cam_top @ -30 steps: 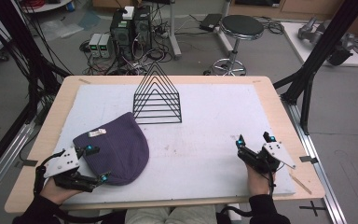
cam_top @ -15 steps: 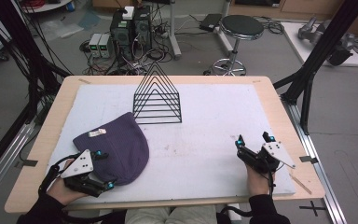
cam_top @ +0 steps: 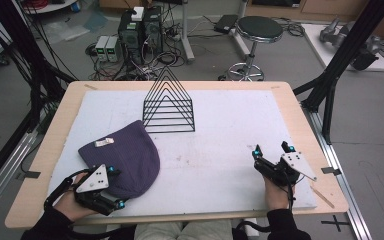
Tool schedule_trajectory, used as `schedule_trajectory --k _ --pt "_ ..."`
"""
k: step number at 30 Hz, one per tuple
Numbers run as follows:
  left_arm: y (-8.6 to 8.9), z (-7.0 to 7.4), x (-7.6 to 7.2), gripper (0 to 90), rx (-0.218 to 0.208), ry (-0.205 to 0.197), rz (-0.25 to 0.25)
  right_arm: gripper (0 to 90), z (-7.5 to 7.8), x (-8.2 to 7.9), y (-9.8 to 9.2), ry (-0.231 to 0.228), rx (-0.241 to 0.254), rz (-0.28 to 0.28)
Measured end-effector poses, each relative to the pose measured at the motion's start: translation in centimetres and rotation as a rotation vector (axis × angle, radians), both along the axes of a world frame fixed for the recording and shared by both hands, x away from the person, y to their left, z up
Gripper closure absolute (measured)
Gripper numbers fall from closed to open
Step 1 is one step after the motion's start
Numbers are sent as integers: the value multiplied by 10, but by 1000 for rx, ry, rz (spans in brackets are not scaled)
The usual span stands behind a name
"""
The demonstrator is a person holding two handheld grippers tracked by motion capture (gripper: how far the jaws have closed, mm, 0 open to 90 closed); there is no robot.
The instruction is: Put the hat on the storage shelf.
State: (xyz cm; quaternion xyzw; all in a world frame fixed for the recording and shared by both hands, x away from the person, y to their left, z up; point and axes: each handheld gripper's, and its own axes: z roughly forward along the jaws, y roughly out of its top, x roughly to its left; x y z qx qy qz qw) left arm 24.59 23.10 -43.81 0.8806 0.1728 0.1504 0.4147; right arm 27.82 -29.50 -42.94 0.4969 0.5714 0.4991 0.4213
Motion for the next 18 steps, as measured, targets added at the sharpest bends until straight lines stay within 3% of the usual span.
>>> schedule_trajectory --k 6,14,18 --pt "-5 -7 3 135 76 27 -8 94 0 0 0 0 1 -1" --pt "-2 -8 7 134 71 3 -15 94 0 0 0 1 0 -3" --pt "-1 -8 9 182 60 -3 -8 94 0 0 -1 0 6 -4"
